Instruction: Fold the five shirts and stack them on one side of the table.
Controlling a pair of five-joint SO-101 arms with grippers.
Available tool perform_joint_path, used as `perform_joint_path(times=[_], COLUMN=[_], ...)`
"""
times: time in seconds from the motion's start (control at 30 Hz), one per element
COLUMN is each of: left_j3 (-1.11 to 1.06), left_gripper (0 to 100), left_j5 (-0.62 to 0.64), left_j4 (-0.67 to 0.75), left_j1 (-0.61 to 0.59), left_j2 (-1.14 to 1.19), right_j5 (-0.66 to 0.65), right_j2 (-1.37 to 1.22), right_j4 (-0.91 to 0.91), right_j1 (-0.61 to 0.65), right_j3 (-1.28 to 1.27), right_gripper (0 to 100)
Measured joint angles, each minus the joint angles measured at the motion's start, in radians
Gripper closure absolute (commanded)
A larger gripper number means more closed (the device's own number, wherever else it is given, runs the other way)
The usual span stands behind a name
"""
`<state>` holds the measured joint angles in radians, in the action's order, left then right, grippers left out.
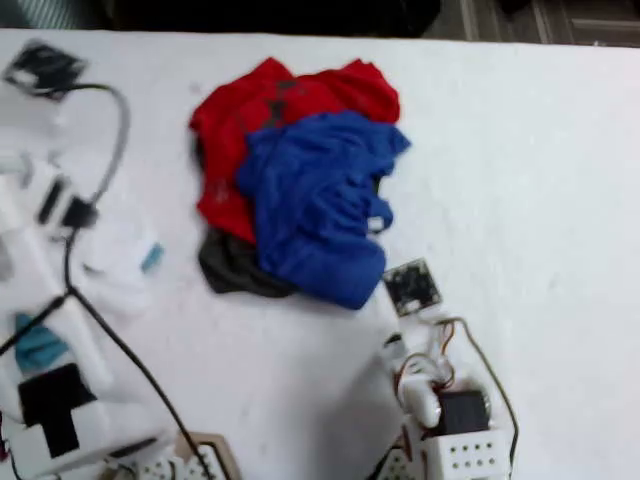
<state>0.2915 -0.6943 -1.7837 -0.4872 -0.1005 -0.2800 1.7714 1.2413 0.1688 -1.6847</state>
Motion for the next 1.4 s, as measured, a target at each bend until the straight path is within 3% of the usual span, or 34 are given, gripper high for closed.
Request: perform_joint_path(times=[0.17,0.37,0.5,0.63,0.8,1.0,1.2,1.4], left_j3=[-0.226,-0.413,-0.453,-0.453,-0.344,-0.072,0.029,0.166], left_gripper=[80,97,97,97,96,77,75,73], left_j5=[0.002,0.002,-0.025,-0.155,-0.127,-0.005,0.112,0.127], left_j4=[0.135,0.411,0.551,0.582,0.474,0.238,0.115,0.069], left_j1=[-0.002,-0.153,-0.264,-0.311,-0.313,-0.117,0.161,0.333], left_j2=[0.000,0.000,0.000,-0.002,-0.058,-0.097,0.023,0.331], right_j5=[0.000,0.000,0.000,0.000,0.000,0.000,0.000,0.000], right_j2=[0.000,0.000,0.000,0.000,0.000,0.000,0.000,0.000], right_j4=[0.000,0.000,0.000,0.000,0.000,0.000,0.000,0.000], right_j1=[0.000,0.000,0.000,0.000,0.000,0.000,0.000,0.000], right_j3=[0.000,0.000,0.000,0.000,0.000,0.000,0.000,0.000], right_gripper=[97.9,97.9,97.9,97.9,97.9,97.9,97.9,97.9])
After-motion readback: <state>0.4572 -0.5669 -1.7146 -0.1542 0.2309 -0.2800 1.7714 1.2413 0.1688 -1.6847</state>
